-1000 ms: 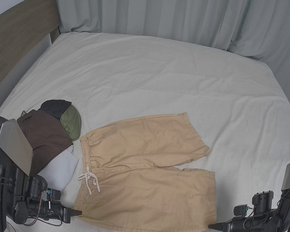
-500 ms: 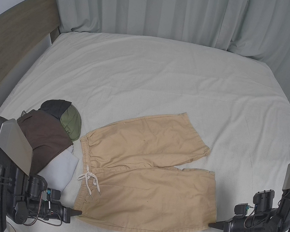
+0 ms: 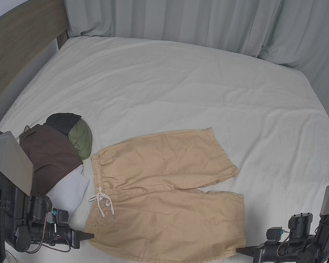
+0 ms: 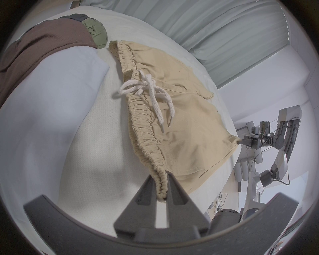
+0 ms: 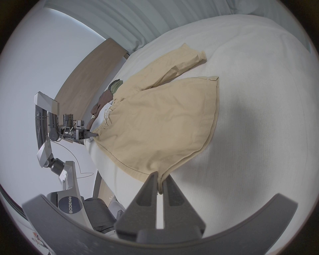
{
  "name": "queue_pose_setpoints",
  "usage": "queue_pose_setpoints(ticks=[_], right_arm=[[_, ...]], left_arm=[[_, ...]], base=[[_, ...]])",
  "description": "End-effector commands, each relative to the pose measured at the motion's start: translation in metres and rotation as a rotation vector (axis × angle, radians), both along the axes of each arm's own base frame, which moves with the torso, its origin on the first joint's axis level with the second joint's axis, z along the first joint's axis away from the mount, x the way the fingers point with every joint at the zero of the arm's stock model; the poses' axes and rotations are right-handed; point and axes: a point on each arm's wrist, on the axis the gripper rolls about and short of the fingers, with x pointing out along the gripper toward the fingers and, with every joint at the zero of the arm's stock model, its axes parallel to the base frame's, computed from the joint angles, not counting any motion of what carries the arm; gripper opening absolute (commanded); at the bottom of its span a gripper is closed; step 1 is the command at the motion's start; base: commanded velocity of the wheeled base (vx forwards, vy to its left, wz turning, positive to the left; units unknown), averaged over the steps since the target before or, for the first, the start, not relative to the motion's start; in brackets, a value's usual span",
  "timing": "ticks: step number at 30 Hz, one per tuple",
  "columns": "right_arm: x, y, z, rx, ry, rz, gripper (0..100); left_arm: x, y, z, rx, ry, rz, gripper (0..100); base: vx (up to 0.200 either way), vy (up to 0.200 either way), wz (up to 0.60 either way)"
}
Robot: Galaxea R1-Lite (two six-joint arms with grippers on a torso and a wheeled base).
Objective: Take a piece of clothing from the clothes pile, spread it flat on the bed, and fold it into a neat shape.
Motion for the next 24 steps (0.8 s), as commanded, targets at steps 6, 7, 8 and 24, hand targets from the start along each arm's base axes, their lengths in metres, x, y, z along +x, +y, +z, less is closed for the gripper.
queue_pose_setpoints(ticks=[6,7,8,24], right_arm=[[0.000,0.001,0.003,0.028,-0.016,-0.023,0],[0.001,0.001,0.004,0.034,-0.021,-0.027,0],[0.002,0.002,0.005,0.044,-0.028,-0.029,0],[0.012,0.011,0.019,0.149,-0.110,-0.060,0]], left_arm=[[0.004,-0.001,0.004,-0.006,-0.031,0.000,0],[0.004,-0.001,0.004,-0.007,-0.033,0.000,0],[0.004,-0.001,0.004,-0.008,-0.031,0.002,0],[0.024,-0.005,0.027,-0.103,-0.110,0.068,0]], base=[[0.000,0.000,0.00],[0.000,0.000,0.00],[0.000,0.000,0.00],[0.000,0.000,0.00]])
